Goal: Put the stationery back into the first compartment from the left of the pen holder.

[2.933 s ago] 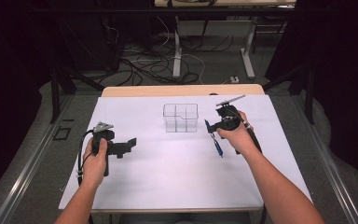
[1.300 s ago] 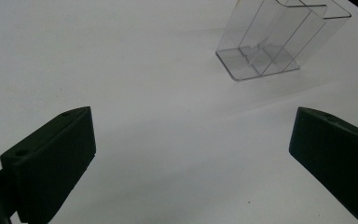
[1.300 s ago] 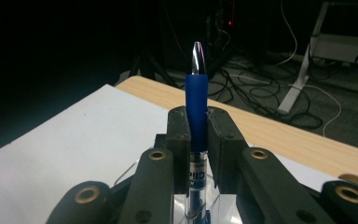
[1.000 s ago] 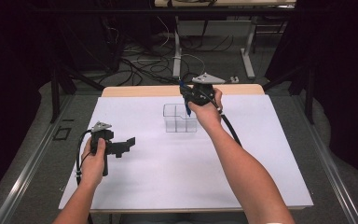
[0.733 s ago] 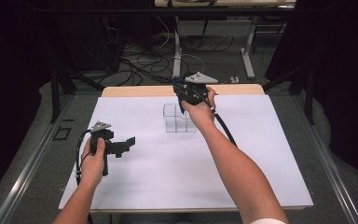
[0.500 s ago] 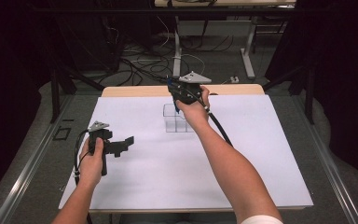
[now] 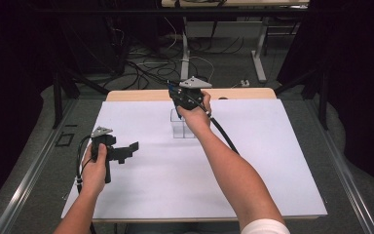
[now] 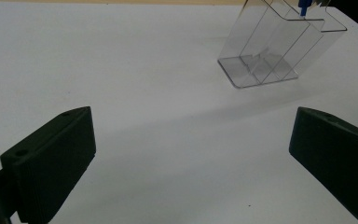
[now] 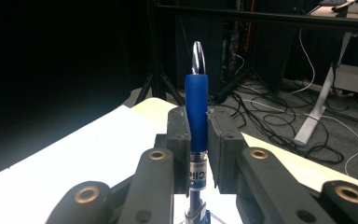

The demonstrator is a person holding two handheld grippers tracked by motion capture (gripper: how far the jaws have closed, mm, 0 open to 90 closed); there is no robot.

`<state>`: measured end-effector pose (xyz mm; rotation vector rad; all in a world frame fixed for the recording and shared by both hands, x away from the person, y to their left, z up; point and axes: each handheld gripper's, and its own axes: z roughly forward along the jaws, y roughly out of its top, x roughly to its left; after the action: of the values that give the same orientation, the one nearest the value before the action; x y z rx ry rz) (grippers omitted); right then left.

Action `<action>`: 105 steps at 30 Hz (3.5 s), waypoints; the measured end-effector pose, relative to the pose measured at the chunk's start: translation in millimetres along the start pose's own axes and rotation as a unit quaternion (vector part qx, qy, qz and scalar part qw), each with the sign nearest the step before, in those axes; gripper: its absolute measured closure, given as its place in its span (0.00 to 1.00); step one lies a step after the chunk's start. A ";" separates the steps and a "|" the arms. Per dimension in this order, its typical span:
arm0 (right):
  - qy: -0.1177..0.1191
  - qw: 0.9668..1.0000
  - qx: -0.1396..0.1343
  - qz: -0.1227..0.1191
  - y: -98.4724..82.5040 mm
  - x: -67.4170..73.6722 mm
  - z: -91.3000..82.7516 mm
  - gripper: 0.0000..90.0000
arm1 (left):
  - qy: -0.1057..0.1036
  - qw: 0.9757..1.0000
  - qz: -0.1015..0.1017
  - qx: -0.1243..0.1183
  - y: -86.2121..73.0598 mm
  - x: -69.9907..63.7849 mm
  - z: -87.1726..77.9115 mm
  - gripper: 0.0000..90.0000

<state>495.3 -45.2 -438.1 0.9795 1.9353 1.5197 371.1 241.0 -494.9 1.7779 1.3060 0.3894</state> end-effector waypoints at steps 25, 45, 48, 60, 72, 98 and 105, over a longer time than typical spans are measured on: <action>0.013 0.999 0.047 0.002 -13.3 2.6 4.8 0.88 | -0.002 1.000 -0.004 -0.004 0.6 -1.9 -0.4 0.00; 0.029 0.997 0.074 0.002 -11.8 3.7 -2.1 0.59 | -0.002 1.000 0.003 -0.004 2.3 -1.7 -2.0 0.00; 0.025 0.997 0.079 -0.002 -10.0 4.1 -6.9 0.57 | -0.001 1.000 0.003 -0.005 2.6 -1.7 -2.4 0.00; 0.031 0.996 0.082 0.013 -8.4 7.5 -25.0 0.28 | 0.001 1.000 0.002 -0.006 2.9 -1.9 -3.1 0.00; 0.006 0.996 0.091 -0.009 -11.0 -6.8 -59.9 0.11 | 0.004 1.000 -0.001 -0.008 3.0 -0.4 -4.4 0.00; -0.108 0.988 0.097 0.046 -74.8 -72.9 -147.0 0.00 | 0.010 1.000 -0.001 -0.014 2.3 4.1 -6.7 0.00; -0.136 0.984 0.098 0.066 -96.7 -89.7 -171.0 0.00 | 0.013 1.000 -0.009 -0.016 0.9 4.1 -5.2 0.00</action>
<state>401.0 -232.1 -491.3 1.3492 1.8764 1.2043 369.8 247.0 -492.2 1.7393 1.3253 0.4226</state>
